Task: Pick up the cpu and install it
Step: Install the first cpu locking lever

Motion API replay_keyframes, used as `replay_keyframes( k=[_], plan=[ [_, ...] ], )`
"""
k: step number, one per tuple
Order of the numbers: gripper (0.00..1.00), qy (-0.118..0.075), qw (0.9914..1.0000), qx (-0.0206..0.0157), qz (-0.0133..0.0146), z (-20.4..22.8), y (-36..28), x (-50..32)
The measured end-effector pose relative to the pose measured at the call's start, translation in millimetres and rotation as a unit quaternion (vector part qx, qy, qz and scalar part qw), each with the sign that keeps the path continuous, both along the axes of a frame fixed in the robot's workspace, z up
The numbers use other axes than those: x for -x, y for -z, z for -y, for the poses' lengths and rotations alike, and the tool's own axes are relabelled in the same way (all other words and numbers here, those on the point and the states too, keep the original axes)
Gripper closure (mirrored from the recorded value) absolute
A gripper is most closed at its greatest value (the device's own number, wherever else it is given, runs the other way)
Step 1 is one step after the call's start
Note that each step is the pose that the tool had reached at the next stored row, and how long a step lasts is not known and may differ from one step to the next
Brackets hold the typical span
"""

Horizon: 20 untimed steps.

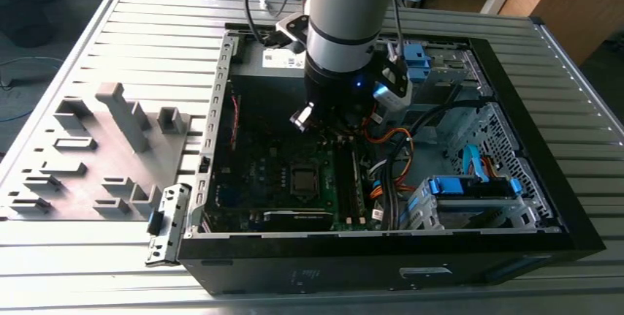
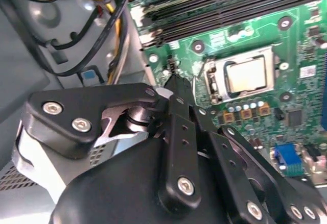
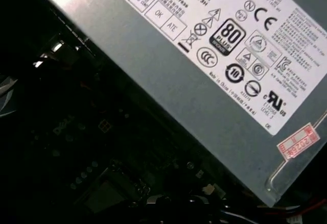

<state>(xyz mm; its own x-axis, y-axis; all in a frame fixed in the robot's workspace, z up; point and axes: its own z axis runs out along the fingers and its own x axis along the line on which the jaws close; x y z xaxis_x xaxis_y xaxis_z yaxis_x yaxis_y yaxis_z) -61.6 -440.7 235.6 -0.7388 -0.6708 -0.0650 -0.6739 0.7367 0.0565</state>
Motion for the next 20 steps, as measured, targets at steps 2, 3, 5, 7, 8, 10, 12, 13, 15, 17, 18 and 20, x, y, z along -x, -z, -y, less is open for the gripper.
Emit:
replay_keyframes(
  k=[2,3,5,7,8,10,12,13,15,17,18,20],
  plan=[
    [0.89,0.0,0.99999,0.0041,0.0,3.2,0.0,0.0],
    [0.89,0.0,0.99998,0.0062,0.0,5.1,0.0,0.0],
    [0.89,0.0,0.99995,0.0099,0.0,8.7,0.0,0.0],
    [0.89,0.0,0.99991,0.0134,0.0,12.3,0.0,0.0],
    [0.89,0.0,0.99989,0.0151,-0.0001,14.3,0.0,0.0],
    [0.89,0.0,0.99984,0.0176,0.0,18.4,0.1,0.0],
    [0.89,0.0,0.99981,0.0194,-0.0001,22.9,0.0,0.0],
    [0.89,0.0,0.9998,0.02,0.0,25.4,0.1,0.0],
    [0.89,0.0,0.99978,0.0208,0.0,30.3,0.4,0.0],
    [0.89,0.0,0.99977,0.0213,-0.0001,35.2,0.9,0.0],
    [0.89,0.0,0.99977,0.0213,0.0,37.4,1.6,0.0],
    [0.89,0.0,0.99977,0.0213,0.0,40.7,3.5,0.0]
  ],
)
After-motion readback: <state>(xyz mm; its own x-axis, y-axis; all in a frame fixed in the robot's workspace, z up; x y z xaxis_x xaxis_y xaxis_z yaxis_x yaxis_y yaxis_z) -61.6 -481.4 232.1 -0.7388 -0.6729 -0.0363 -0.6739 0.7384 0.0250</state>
